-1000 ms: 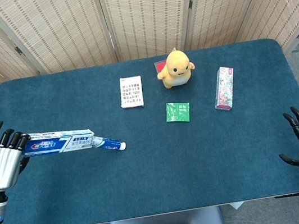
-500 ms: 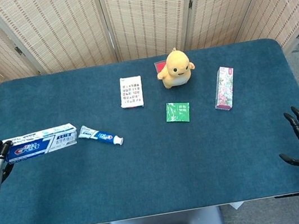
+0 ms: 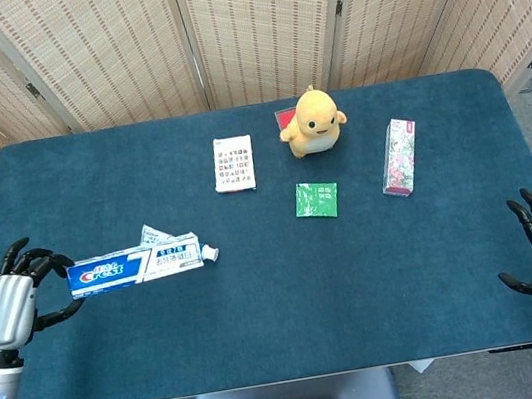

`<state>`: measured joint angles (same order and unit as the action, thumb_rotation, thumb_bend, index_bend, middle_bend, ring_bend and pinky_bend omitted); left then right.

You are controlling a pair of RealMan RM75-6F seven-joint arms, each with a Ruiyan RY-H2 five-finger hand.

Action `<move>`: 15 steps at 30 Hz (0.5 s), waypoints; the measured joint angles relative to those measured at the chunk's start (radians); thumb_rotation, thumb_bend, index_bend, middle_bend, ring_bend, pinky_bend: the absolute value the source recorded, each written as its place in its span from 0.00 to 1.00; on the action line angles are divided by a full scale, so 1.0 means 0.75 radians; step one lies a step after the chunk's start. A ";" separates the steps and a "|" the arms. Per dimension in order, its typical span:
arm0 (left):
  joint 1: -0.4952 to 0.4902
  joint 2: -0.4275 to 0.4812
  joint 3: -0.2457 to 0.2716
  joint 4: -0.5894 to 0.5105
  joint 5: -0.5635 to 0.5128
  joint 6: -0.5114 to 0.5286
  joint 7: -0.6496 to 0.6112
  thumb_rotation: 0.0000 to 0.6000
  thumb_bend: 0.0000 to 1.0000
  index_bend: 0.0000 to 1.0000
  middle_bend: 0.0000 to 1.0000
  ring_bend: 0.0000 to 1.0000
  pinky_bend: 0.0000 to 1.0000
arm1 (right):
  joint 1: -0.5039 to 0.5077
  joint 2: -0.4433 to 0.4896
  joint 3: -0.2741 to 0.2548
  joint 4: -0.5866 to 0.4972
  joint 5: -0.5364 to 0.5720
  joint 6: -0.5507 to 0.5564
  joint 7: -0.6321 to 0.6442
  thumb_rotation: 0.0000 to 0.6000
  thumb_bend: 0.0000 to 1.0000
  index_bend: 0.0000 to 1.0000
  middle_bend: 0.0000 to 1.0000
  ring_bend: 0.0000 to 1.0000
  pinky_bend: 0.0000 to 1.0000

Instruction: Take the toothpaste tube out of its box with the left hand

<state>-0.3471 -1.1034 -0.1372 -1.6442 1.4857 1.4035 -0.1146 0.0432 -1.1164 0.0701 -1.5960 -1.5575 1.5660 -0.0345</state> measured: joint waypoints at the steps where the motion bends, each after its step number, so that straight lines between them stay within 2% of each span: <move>1: -0.007 -0.032 0.001 0.028 -0.009 -0.020 -0.031 1.00 0.19 0.57 0.55 0.31 0.14 | 0.000 0.000 -0.001 0.000 -0.002 0.000 0.000 1.00 0.11 0.00 0.00 0.00 0.00; 8: -0.051 -0.221 0.013 0.200 -0.026 -0.105 -0.189 1.00 0.19 0.56 0.55 0.29 0.13 | 0.003 -0.002 -0.004 -0.001 -0.004 -0.006 -0.007 1.00 0.11 0.00 0.00 0.00 0.00; 11: -0.078 -0.310 0.015 0.284 -0.022 -0.139 -0.261 1.00 0.19 0.53 0.54 0.26 0.12 | 0.003 -0.001 -0.003 -0.002 -0.003 -0.006 -0.006 1.00 0.11 0.00 0.00 0.00 0.00; 13: -0.096 -0.364 0.016 0.338 -0.021 -0.163 -0.294 1.00 0.19 0.46 0.48 0.21 0.09 | 0.002 -0.001 -0.002 -0.001 -0.003 -0.003 -0.003 1.00 0.11 0.00 0.00 0.00 0.00; 15: -0.111 -0.396 0.020 0.376 -0.021 -0.190 -0.314 1.00 0.18 0.35 0.35 0.11 0.04 | 0.001 0.001 -0.002 -0.001 -0.003 -0.002 0.002 1.00 0.11 0.00 0.00 0.00 0.00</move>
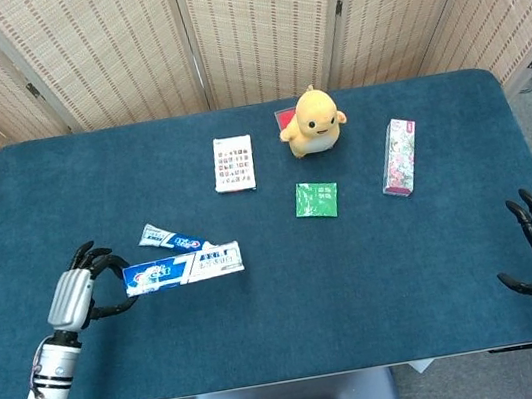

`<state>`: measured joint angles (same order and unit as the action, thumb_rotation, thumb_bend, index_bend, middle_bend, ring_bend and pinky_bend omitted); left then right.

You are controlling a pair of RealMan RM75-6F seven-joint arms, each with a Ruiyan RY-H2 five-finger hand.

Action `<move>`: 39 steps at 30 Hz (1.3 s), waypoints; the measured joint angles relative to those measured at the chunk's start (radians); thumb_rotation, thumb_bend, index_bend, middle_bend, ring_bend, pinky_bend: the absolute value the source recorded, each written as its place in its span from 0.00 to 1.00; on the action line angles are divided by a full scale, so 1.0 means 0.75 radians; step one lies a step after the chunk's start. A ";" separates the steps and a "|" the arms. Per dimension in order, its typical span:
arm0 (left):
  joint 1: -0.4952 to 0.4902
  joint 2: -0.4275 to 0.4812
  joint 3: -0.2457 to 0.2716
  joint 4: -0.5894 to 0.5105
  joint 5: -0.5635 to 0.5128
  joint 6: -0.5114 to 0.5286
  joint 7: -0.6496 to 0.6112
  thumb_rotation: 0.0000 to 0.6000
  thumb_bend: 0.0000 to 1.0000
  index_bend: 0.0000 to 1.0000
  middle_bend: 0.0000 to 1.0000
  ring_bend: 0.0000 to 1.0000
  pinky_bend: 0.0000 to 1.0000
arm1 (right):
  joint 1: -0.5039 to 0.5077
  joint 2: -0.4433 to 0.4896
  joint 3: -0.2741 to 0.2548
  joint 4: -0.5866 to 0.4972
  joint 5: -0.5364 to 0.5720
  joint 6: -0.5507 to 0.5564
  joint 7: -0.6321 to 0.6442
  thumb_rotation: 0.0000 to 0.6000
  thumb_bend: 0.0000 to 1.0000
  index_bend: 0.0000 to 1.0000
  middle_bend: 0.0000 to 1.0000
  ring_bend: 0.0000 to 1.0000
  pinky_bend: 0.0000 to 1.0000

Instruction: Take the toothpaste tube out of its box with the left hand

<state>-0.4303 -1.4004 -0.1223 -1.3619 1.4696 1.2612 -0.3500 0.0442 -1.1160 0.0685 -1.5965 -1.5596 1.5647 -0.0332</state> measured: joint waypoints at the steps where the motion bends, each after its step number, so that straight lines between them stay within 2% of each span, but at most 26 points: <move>1: -0.009 -0.010 0.003 0.013 -0.003 -0.025 -0.010 1.00 0.17 0.29 0.29 0.07 0.02 | -0.001 0.001 0.000 0.000 -0.001 0.002 0.003 1.00 0.11 0.00 0.00 0.00 0.00; 4: -0.032 -0.021 0.013 0.030 -0.015 -0.096 -0.020 1.00 0.16 0.16 0.13 0.00 0.00 | -0.005 0.003 -0.001 0.001 -0.005 0.011 0.010 1.00 0.11 0.00 0.00 0.00 0.00; 7: -0.045 -0.016 0.020 0.036 -0.027 -0.132 0.012 1.00 0.15 0.10 0.06 0.00 0.00 | -0.007 0.004 -0.001 0.003 -0.007 0.016 0.015 1.00 0.11 0.00 0.00 0.00 0.00; 15: -0.025 0.069 0.042 -0.003 -0.029 -0.099 0.209 1.00 0.14 0.07 0.02 0.00 0.00 | -0.006 0.003 -0.003 0.002 -0.008 0.013 0.008 1.00 0.11 0.00 0.00 0.00 0.00; 21: 0.064 0.157 0.061 -0.050 0.001 0.083 0.385 1.00 0.15 0.07 0.02 0.00 0.00 | -0.003 -0.002 -0.002 -0.002 -0.004 0.005 -0.015 1.00 0.11 0.00 0.00 0.00 0.00; 25: 0.156 0.199 0.072 -0.089 0.028 0.266 0.496 1.00 0.16 0.07 0.03 0.00 0.00 | 0.005 -0.009 -0.005 -0.007 0.002 -0.021 -0.043 1.00 0.11 0.00 0.00 0.00 0.00; 31: 0.309 0.172 0.092 -0.051 0.134 0.610 0.487 1.00 0.16 0.07 0.04 0.00 0.00 | 0.024 -0.023 -0.010 -0.016 0.014 -0.065 -0.094 1.00 0.11 0.00 0.00 0.00 0.00; 34: 0.409 0.134 0.112 -0.023 0.160 0.728 0.499 1.00 0.16 0.07 0.04 0.00 0.00 | 0.030 -0.031 -0.014 -0.021 0.015 -0.075 -0.117 1.00 0.11 0.00 0.00 0.00 0.00; 36: 0.439 0.127 0.121 -0.023 0.156 0.737 0.515 1.00 0.16 0.07 0.04 0.00 0.00 | 0.031 -0.033 -0.016 -0.023 0.012 -0.076 -0.123 1.00 0.11 0.00 0.00 0.00 0.00; 39: 0.448 0.133 0.134 -0.050 0.128 0.672 0.548 1.00 0.16 0.07 0.04 0.00 0.00 | 0.033 -0.033 -0.014 -0.023 0.014 -0.077 -0.120 1.00 0.11 0.00 0.00 0.00 0.00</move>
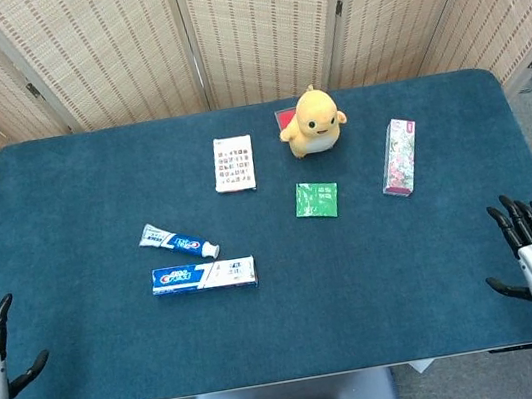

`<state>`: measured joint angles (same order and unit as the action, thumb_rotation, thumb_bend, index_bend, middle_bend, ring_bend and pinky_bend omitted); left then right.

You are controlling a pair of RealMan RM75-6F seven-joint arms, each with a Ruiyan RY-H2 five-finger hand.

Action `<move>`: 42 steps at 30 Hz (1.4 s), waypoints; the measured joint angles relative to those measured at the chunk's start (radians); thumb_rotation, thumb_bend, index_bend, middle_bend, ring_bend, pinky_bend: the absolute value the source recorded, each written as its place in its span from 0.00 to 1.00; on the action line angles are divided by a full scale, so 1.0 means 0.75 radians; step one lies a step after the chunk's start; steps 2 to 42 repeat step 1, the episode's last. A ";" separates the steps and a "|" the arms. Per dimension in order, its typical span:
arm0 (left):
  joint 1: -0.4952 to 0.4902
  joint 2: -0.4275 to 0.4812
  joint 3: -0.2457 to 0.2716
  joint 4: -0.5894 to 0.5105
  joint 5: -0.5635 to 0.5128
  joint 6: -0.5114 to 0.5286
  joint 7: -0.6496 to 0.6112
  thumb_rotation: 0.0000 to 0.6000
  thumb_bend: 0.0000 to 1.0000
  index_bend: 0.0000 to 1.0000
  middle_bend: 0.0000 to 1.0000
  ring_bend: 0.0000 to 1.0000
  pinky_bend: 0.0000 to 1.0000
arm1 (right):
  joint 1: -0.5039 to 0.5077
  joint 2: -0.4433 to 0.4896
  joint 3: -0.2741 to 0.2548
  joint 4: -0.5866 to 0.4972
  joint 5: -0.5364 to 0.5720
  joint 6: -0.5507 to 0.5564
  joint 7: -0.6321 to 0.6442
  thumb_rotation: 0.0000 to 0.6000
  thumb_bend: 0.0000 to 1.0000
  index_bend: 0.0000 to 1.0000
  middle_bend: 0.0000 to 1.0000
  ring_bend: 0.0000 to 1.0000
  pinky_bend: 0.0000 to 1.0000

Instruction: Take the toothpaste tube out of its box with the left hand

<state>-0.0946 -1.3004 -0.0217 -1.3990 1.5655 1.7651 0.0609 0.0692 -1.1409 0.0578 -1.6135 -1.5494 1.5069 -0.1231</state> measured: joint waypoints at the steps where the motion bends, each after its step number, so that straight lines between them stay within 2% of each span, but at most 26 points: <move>1: 0.001 0.007 0.003 -0.018 -0.016 -0.040 0.013 1.00 0.16 0.07 0.04 0.00 0.00 | 0.001 0.000 0.001 0.001 0.000 -0.001 0.002 1.00 0.11 0.00 0.00 0.00 0.00; 42: 0.001 0.007 0.003 -0.018 -0.016 -0.040 0.013 1.00 0.16 0.07 0.04 0.00 0.00 | 0.001 0.000 0.001 0.001 0.000 -0.001 0.002 1.00 0.11 0.00 0.00 0.00 0.00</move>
